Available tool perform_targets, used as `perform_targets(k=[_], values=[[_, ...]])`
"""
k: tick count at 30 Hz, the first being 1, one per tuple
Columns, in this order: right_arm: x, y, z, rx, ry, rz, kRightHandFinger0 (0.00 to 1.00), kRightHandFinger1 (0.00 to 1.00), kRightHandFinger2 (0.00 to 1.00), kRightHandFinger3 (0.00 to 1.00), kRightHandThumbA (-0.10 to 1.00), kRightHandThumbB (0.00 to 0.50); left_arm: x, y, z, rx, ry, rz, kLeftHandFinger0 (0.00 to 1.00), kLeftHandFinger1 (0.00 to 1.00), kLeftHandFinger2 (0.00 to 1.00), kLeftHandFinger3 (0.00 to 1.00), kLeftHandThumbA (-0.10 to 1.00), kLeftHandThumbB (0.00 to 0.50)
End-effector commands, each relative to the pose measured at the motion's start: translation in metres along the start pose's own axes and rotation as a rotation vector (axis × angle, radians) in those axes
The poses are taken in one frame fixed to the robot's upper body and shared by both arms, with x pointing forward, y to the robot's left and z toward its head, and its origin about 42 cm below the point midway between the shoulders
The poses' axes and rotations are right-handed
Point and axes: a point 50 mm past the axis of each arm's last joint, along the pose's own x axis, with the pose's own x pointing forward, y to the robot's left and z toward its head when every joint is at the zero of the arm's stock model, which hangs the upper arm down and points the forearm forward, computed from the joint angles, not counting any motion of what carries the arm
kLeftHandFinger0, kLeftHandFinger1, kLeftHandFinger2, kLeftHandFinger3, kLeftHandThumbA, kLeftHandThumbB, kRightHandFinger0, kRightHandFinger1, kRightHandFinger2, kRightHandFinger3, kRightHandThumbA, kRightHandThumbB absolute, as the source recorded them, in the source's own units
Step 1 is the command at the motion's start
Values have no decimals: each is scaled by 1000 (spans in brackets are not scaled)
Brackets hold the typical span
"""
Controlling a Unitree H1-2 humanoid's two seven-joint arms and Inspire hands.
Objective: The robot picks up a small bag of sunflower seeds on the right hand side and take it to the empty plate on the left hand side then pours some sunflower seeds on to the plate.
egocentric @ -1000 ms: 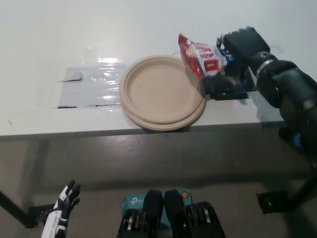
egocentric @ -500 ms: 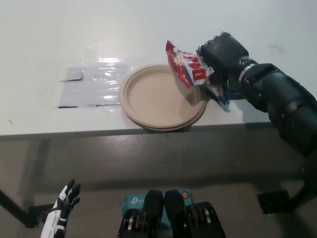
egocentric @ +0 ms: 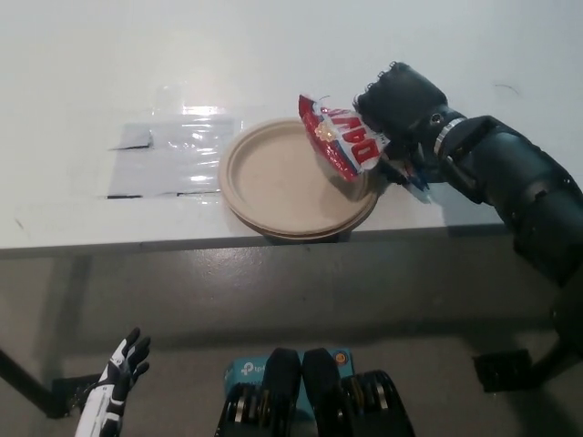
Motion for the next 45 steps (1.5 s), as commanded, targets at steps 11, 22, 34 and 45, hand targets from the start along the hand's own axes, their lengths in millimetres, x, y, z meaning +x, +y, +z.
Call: perform_targets(k=[11, 22, 34, 45], values=[[25, -79, -38, -21, 140, -95, 3, 175, 383, 239, 496, 0, -2, 8, 7, 22, -26, -11, 1000, 1000, 1000, 1000, 1000, 21], [29, -90, -32, -388, 9, -119, 0, 1, 223, 220, 279, 41, -2, 10, 8, 29, -30, -13, 1000, 1000, 1000, 1000, 1000, 45], [32, -78, -21, -296, 2, -63, 0, 0, 0, 61, 584, 1, -4, 11, 12, 62, -31, -8, 1000, 1000, 1000, 1000, 1000, 43], [31, -85, -28, -194, 45, -79, 91, 126, 177, 126, 570, 154, -1, 12, 14, 60, -25, -17, 1000, 1000, 1000, 1000, 1000, 22]])
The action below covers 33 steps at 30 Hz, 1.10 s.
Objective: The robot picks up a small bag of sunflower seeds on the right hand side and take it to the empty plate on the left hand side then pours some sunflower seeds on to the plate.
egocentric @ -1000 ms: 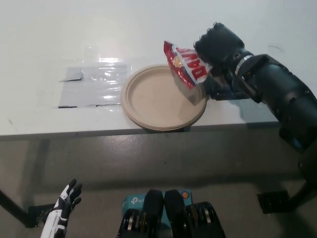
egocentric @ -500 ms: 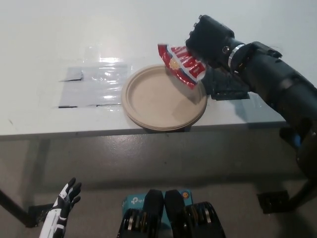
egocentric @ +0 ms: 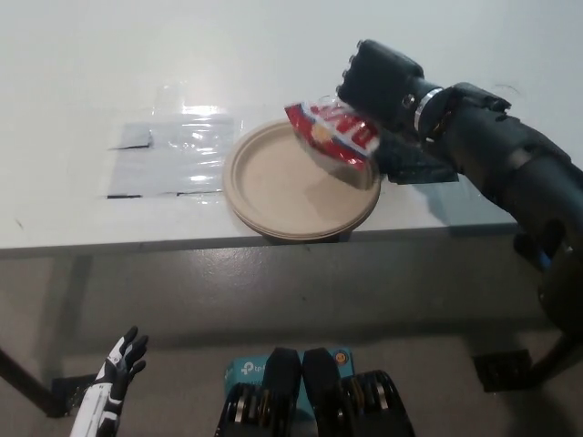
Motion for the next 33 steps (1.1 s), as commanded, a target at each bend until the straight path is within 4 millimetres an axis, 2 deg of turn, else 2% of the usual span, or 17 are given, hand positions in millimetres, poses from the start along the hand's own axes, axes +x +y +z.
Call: perform_targets(k=[1, 2, 3, 5, 7, 8, 9, 11, 15, 16, 19, 20, 22, 23, 24, 27, 33], values=[[8, -35, -36, 38, 91, -68, 11, 86, 180, 141, 612, 156, -2, 7, 7, 32, -25, -5, 1000, 1000, 1000, 1000, 1000, 21], [8, -35, -35, 45, 96, -65, 0, 57, 169, 120, 607, 167, -2, 7, 7, 30, -22, -4, 1000, 1000, 1000, 1000, 1000, 26], [7, -34, -36, 179, 123, -66, 110, 120, 207, 118, 484, 124, -2, 8, 7, 30, -20, -2, 1000, 1000, 1000, 1000, 1000, 33], [6, -32, -36, 176, 111, -57, 208, 135, 202, 104, 477, 116, -2, 7, 7, 28, -20, -3, 1000, 1000, 1000, 1000, 1000, 41], [3, -26, -34, 206, 116, -74, 55, 25, 134, 80, 383, 23, -2, 7, 7, 25, -17, -5, 1000, 1000, 1000, 1000, 1000, 46], [2, -24, -33, 75, 85, -89, 6, 2, 133, 81, 430, 1, -4, 7, 7, 31, -19, -9, 1000, 1000, 1000, 1000, 1000, 45], [1, -23, -32, -99, 40, -94, 1, 0, 139, 78, 466, 0, -4, 8, 7, 35, -21, -11, 1000, 1000, 1000, 1000, 1000, 44], [1, -20, -29, 57, 77, -83, 0, 0, 144, 86, 371, 0, -5, 8, 7, 34, -13, -10, 1000, 1000, 1000, 1000, 1000, 46], [-1, -19, -30, -40, 47, -90, 0, 0, 307, 253, 366, 0, -6, 8, 8, 32, -8, -10, 1000, 1000, 1000, 1000, 1000, 40], [-2, -20, -31, -263, -52, -66, 0, 0, 307, 470, 14, 247, -6, 8, 8, 32, -9, -10, 1000, 1000, 1000, 1000, 1000, 40], [-6, -17, -38, -354, -100, -61, 0, 0, 178, 131, 36, 313, -3, 10, 10, 41, -18, -11, 1000, 1000, 1000, 1000, 1000, 31], [-8, -15, -39, -324, -89, -68, 0, 0, 142, 55, 22, 272, -3, 10, 10, 42, -22, -13, 1000, 1000, 1000, 1000, 1000, 29], [-9, -12, -41, -273, -68, -39, 0, 17, 185, 61, 161, 218, -1, 9, 10, 47, -36, -13, 1000, 1000, 1000, 1000, 1000, 43], [-9, -12, -40, -296, -89, -23, 0, 45, 262, 271, 153, 269, -1, 10, 10, 48, -37, -14, 1000, 1000, 1000, 1000, 1000, 44], [-10, -12, -38, -378, -145, -8, 0, 33, 278, 313, 149, 366, -1, 10, 10, 47, -38, -15, 1000, 1000, 1000, 1000, 1000, 46], [-9, -11, -30, -480, -223, -12, 0, 0, 188, 201, 135, 436, -1, 10, 11, 49, -36, -14, 1000, 1000, 1000, 1000, 1000, 53], [-4, -15, -25, -466, -221, 29, 0, 0, 142, 228, 52, 395, 2, 11, 14, 32, -42, -11, 1000, 1000, 1000, 1000, 1000, 57]])
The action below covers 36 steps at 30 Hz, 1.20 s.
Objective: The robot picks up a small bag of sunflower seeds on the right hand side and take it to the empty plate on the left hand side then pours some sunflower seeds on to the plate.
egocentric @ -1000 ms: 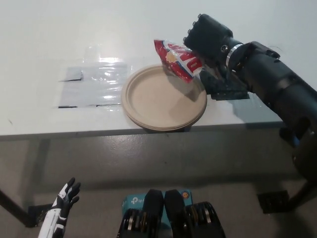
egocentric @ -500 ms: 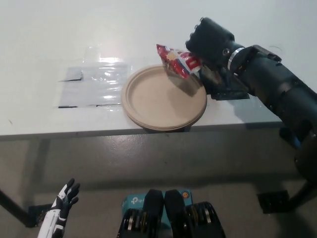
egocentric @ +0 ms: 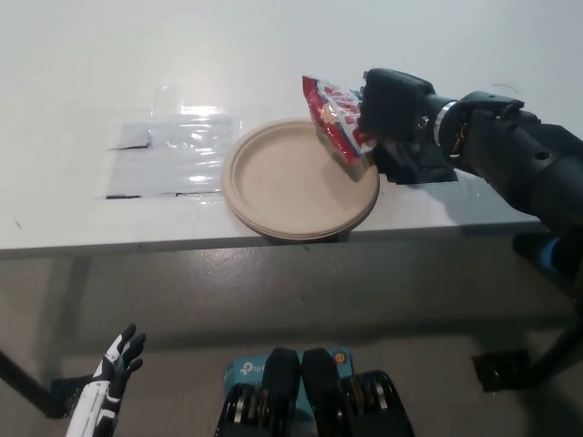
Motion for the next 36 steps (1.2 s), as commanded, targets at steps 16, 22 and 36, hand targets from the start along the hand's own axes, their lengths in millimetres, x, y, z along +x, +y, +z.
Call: perform_targets(k=[16, 22, 36], values=[[2, -44, -14, -24, -161, -212, 0, 0, 71, 52, 72, 390, 8, 10, 14, 26, -59, -7, 1000, 1000, 976, 1000, 1000, 68], [0, -63, 52, 68, -293, -275, 0, 0, 160, 123, 71, 332, 8, 7, 14, 35, -63, -16, 1000, 1000, 956, 1000, 1000, 81], [-4, -45, 66, 132, -250, -212, 0, 0, 243, 104, 59, 323, 11, 9, 19, 25, -77, -11, 1000, 1000, 929, 1000, 1000, 105]])
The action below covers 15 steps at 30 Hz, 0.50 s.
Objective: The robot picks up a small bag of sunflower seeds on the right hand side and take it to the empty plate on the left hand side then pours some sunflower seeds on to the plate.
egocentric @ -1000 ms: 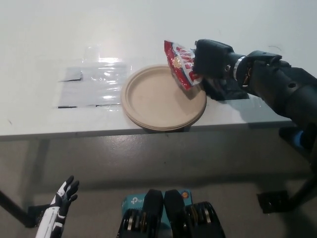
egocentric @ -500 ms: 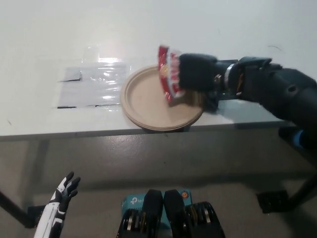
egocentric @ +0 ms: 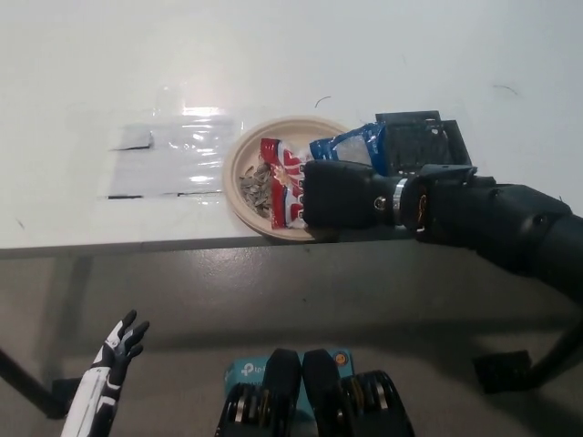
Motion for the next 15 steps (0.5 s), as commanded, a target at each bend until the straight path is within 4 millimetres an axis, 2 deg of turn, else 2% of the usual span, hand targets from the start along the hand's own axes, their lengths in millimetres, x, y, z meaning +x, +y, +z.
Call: perform_targets(k=[1, 2, 5, 6, 7, 8, 9, 10, 11, 12, 14, 15], values=[[-10, 7, -21, 50, 76, 43, 0, 0, 241, 98, 56, 292, 2, 8, 12, 21, -48, -8, 1000, 1000, 925, 1000, 1000, 100], [-12, 8, -25, 58, 109, 48, 0, 0, 246, 103, 88, 290, 2, 8, 11, 21, -48, -7, 1000, 1000, 922, 1000, 1000, 101], [-20, 12, -46, 197, 273, -8, 0, 0, 230, 81, -21, 270, 0, 4, 9, 19, -45, -4, 1000, 1000, 908, 1000, 1000, 115], [-23, 12, -54, 195, 332, -16, 0, 0, 228, 185, -20, 267, -2, 4, 9, 20, -39, -2, 1000, 1000, 907, 1000, 1000, 113], [-28, 14, -66, 210, 399, -65, 0, 0, 229, 324, -14, 159, -4, 4, 8, 22, -39, -4, 1000, 1000, 907, 1000, 1000, 103], [-30, 14, -72, 226, 440, -83, 0, 0, 221, 298, 16, 66, -5, 4, 8, 21, -39, -4, 1000, 1000, 903, 1000, 1000, 99], [-35, 15, -83, 281, 541, -141, 0, 0, 218, 181, 107, 43, -5, 4, 7, 21, -40, -4, 1000, 1000, 902, 1000, 1000, 99], [-45, 17, -95, 388, 663, -239, 0, 6, 229, 99, 113, 52, -6, 3, 6, 16, -34, -3, 1000, 1000, 902, 1000, 1000, 98], [-53, 19, -106, 473, 743, -276, 0, 30, 310, 102, 56, 13, -6, 2, 6, 12, -29, -1, 1000, 1000, 902, 1000, 1000, 97], [-54, 19, -108, 502, 767, -285, 0, 55, 392, 138, 43, 1, -7, 2, 5, 11, -26, 0, 1000, 1000, 902, 1000, 1000, 95], [-65, 26, -115, 518, 823, -274, 0, 1, 306, 185, 114, 0, -11, 1, 4, 3, -17, 1, 1000, 1000, 903, 1000, 1000, 96], [-69, 31, -117, 573, 860, -278, 0, 0, 297, 150, 136, 0, -13, 2, 4, 3, -14, 3, 1000, 1000, 903, 1000, 1000, 98]])
